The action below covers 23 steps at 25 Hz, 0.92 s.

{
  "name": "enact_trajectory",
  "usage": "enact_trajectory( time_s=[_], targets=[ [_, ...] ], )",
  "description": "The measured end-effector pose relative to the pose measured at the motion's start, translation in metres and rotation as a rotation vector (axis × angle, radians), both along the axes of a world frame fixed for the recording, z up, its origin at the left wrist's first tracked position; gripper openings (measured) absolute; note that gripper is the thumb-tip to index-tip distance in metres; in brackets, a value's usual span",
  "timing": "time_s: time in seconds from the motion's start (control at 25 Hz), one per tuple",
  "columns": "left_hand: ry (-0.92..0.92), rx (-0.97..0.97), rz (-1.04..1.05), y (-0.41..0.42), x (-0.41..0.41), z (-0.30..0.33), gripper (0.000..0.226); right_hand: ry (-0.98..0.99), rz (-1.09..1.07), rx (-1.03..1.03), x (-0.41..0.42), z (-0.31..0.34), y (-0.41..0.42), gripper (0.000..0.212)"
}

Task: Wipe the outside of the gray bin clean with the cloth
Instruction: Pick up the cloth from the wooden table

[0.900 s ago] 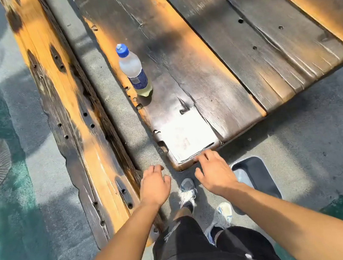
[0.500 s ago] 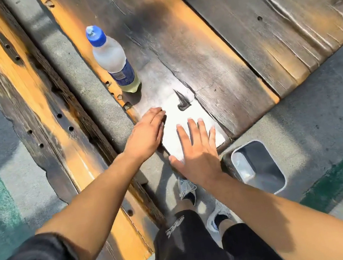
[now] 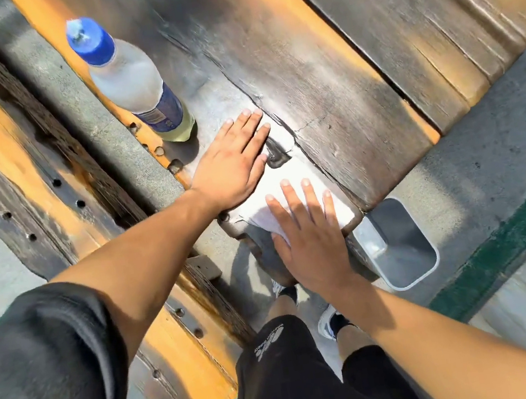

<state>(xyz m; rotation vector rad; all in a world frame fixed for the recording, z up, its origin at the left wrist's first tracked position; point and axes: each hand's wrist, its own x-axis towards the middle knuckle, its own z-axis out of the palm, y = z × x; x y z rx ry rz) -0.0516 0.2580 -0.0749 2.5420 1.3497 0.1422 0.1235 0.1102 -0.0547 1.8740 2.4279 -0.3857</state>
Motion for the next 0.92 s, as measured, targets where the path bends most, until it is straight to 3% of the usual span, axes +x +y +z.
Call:
enact_trajectory(
  time_s=[0.16,0.36,0.56,0.76,0.92],
  targets=[
    [0.026,-0.001,0.018,-0.002,0.004,-0.001,0.057,0.065,-0.02,0.025,0.003,-0.005,0.005,0.054],
    [0.087,-0.047,0.066,-0.011,0.014,0.006,0.062,0.37,-0.217,0.054,0.019,0.007,0.005,0.038],
    [0.136,-0.196,0.258,-0.052,0.047,0.021,0.064,0.328,-0.404,-0.066,0.06,0.036,-0.006,0.038],
    [0.125,-0.29,0.31,-0.133,0.084,0.036,0.071,0.403,-0.555,-0.179,0.118,0.043,-0.074,0.025],
    [0.19,-0.359,0.328,-0.18,0.117,0.049,0.074,0.517,-0.849,-0.327,0.16,0.033,-0.147,0.02]
  ],
)
